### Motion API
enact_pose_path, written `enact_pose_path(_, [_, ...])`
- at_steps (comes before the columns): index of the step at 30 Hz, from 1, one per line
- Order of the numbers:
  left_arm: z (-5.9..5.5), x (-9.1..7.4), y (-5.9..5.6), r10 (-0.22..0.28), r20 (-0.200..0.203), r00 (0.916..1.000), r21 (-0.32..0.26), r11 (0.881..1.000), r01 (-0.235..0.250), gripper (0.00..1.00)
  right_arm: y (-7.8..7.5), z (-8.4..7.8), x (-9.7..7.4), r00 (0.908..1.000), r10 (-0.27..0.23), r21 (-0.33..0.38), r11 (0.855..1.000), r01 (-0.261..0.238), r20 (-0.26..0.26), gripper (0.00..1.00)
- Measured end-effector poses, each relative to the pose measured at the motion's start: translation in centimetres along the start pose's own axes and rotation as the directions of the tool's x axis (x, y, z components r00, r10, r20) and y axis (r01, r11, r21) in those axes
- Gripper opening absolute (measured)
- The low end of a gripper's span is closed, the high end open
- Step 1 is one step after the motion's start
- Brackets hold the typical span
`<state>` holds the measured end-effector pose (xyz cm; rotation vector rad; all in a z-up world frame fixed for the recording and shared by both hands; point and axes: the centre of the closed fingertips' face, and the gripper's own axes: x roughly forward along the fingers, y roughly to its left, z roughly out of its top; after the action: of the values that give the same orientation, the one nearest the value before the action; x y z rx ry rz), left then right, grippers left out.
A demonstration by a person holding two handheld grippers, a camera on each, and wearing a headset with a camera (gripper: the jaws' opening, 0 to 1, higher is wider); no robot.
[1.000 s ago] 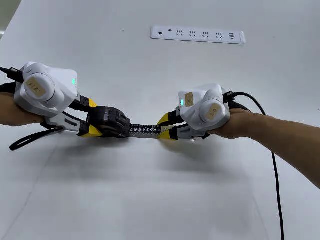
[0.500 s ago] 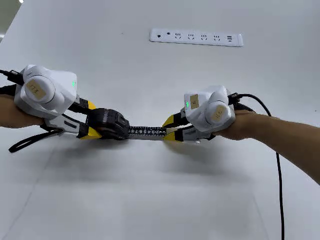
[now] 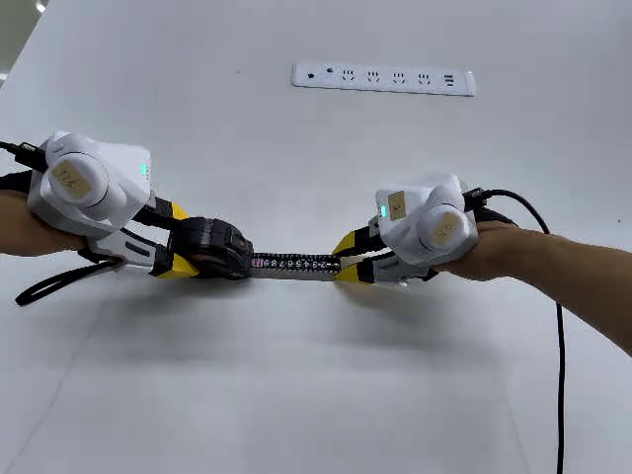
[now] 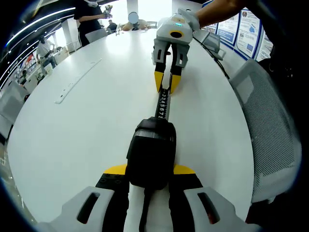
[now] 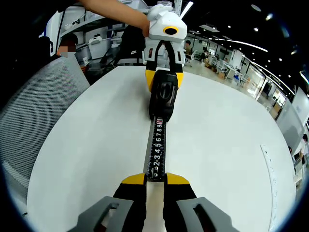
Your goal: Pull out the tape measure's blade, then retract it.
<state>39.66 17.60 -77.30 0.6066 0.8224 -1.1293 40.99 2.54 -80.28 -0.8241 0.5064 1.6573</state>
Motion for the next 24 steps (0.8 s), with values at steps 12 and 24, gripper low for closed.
enact_pose_path(12, [0.0, 0.0, 0.0, 0.000, -0.002, 1.0000, -0.002, 1.000, 0.000, 0.26, 0.1, -1.1, -0.9, 0.9999, -0.002, 0.002, 1.000, 0.002, -0.015, 0.08])
enact_pose_path(24, [0.0, 0.0, 0.0, -0.004, -0.013, 0.9999, 0.000, 1.000, 0.004, 0.26, 0.2, -2.1, -1.9, 0.9994, -0.005, 0.002, 1.000, 0.005, -0.034, 0.08])
